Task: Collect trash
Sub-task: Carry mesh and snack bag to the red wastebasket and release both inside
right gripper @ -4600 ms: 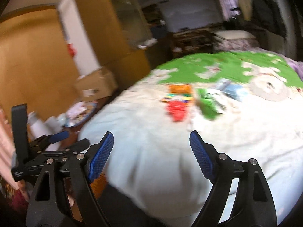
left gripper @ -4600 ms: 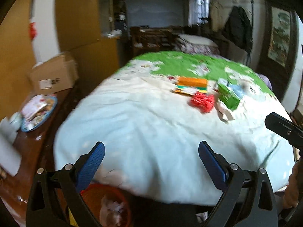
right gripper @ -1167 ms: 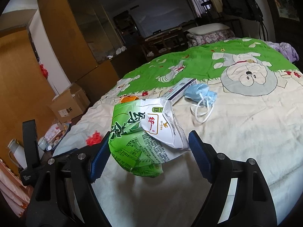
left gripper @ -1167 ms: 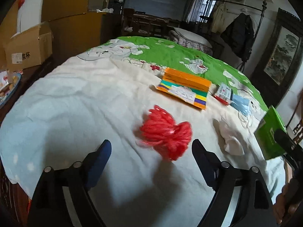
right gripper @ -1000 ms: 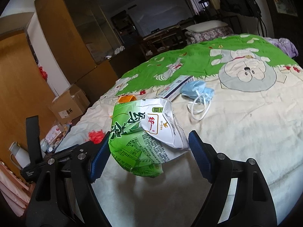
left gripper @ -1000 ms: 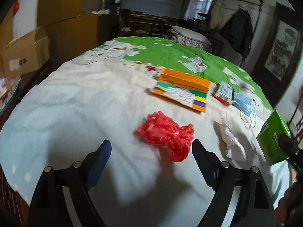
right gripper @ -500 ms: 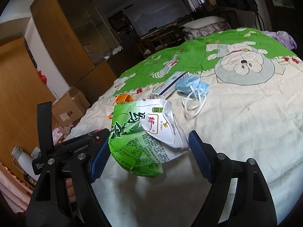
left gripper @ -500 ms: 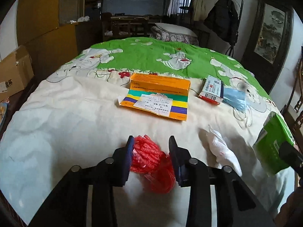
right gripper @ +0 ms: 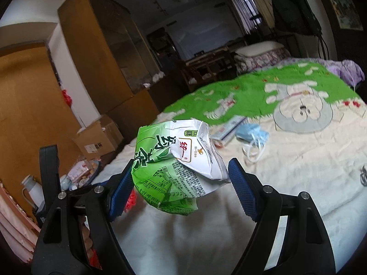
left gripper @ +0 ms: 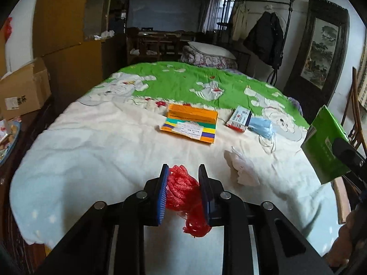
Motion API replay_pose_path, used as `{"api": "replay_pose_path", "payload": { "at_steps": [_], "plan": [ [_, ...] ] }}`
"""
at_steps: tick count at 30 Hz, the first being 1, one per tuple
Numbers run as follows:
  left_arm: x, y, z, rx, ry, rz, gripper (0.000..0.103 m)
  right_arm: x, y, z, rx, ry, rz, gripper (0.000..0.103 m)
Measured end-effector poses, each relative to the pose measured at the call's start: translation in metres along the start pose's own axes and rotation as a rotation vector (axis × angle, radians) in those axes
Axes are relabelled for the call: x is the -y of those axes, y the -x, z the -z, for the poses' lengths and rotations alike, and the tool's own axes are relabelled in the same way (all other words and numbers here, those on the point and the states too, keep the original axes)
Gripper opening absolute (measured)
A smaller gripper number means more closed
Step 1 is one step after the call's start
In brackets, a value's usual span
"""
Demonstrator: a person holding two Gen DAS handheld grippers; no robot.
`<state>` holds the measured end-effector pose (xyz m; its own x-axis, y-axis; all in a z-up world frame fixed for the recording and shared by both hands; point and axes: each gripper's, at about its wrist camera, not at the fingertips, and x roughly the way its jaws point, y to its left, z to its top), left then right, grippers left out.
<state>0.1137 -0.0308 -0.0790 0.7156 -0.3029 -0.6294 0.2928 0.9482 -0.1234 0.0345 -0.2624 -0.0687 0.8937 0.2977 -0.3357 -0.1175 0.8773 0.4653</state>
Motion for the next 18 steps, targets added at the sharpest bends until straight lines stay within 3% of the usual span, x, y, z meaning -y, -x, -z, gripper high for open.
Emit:
{"api": "replay_pose_path", "payload": {
  "at_steps": [11,18],
  "plan": [
    [-0.022,0.138,-0.006,0.206,0.031,-0.077,0.026,-0.07,0.064,-0.014,0.104,0.075,-0.143,0.078],
    [-0.04,0.237,0.017,0.337,0.054,-0.145,0.028,-0.128,0.109,-0.002,0.136,0.183,-0.248,0.078]
  ]
}}
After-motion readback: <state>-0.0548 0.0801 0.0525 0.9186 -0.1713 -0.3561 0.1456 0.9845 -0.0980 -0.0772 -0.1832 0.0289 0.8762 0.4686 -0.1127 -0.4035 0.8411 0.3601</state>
